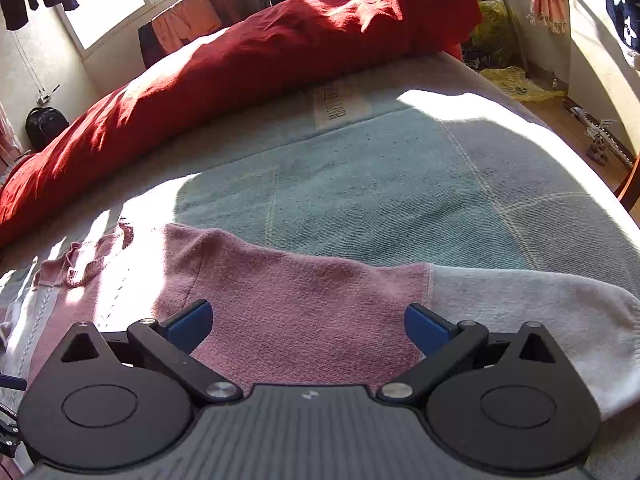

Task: Fold clothes

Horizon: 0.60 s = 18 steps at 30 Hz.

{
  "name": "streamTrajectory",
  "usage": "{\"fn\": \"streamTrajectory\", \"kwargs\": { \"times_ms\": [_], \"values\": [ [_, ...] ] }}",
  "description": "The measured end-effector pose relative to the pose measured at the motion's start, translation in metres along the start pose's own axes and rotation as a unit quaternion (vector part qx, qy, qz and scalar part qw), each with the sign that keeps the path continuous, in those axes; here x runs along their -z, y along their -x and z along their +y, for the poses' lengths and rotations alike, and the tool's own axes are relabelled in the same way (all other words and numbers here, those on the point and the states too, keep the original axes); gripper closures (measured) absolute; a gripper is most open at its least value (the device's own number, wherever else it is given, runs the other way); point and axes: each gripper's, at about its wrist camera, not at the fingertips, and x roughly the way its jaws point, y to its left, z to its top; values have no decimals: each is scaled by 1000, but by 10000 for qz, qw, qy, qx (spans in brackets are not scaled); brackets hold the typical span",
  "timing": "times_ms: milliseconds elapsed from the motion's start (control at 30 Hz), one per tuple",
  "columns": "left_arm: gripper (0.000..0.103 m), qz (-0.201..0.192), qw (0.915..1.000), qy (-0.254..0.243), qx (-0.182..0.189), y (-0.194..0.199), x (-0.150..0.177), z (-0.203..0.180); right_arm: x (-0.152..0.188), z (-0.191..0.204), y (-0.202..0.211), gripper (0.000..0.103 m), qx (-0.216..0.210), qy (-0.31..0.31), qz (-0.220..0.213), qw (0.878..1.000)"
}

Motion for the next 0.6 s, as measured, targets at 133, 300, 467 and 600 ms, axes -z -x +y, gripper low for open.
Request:
{"fn": "streamTrajectory", "kwargs": {
  "times_ms": [133, 300, 467, 600],
  "values": [
    [1, -20, 10000, 25, 20, -1, 2, 2, -1, 0, -16, 0, -43, 119, 174, 9998],
    [0, -59, 9999, 107, 40, -1, 2, 2, 5, -48, 11, 0, 626, -223, -22, 9978],
    [1, -308, 9994, 71, 108, 13, -10, -4, 5, -64, 31, 0, 1115, -396, 1, 9930],
    [1, -695, 9969, -61, 371, 30, -42, -13, 11, -40, 27, 0, 1068, 220, 115, 9940]
  ]
}}
